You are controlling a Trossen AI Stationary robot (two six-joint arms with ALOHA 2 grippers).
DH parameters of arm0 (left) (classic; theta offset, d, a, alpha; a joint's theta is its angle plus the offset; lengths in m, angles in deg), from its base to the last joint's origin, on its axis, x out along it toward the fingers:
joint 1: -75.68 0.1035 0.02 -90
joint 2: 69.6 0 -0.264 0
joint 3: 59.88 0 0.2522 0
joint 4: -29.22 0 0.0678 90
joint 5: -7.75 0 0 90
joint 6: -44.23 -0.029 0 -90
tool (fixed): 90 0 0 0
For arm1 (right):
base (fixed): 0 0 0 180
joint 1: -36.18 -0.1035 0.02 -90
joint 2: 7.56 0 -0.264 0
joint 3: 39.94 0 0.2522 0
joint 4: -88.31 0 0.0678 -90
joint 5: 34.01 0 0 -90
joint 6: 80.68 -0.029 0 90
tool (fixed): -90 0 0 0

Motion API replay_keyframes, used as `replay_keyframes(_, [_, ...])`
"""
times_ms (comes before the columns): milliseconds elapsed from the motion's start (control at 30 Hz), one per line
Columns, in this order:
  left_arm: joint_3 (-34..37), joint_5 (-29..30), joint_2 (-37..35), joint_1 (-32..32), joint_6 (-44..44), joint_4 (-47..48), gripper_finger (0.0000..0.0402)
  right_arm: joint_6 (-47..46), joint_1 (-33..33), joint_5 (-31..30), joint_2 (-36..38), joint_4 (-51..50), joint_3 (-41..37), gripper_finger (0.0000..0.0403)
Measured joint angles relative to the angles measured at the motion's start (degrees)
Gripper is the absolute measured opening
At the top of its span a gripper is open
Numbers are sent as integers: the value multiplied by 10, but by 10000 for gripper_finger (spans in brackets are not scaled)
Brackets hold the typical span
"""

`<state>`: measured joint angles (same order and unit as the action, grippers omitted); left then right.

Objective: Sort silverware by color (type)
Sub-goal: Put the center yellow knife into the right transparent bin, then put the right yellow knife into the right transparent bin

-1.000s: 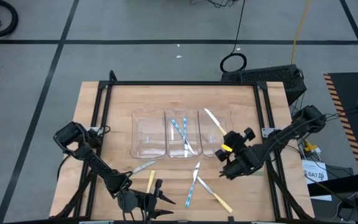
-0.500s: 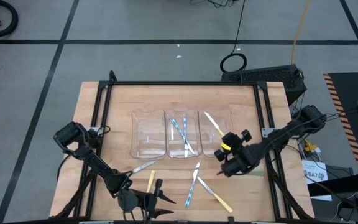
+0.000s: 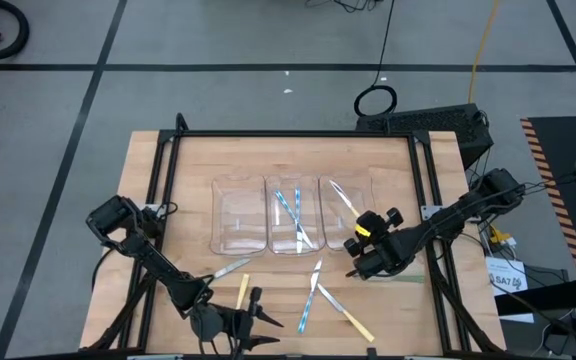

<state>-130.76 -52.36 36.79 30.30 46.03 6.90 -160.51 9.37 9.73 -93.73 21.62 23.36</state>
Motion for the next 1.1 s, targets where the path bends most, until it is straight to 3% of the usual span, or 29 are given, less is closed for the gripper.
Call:
replay_keyframes(433, [0, 0, 0, 0, 9, 11, 161, 36, 0, 0, 6, -7, 16, 139])
replay_keyframes(633, [0, 0, 0, 0, 19, 16, 161, 93, -11, -1, 27, -46, 92, 143])
replay_keyframes(867, [0, 0, 0, 0, 29, 22, 161, 157, -70, 1, 29, 0, 182, 143])
replay_keyframes(1100, [0, 0, 0, 0, 50, 58, 161, 161, -135, 80, 27, 74, 209, 143])
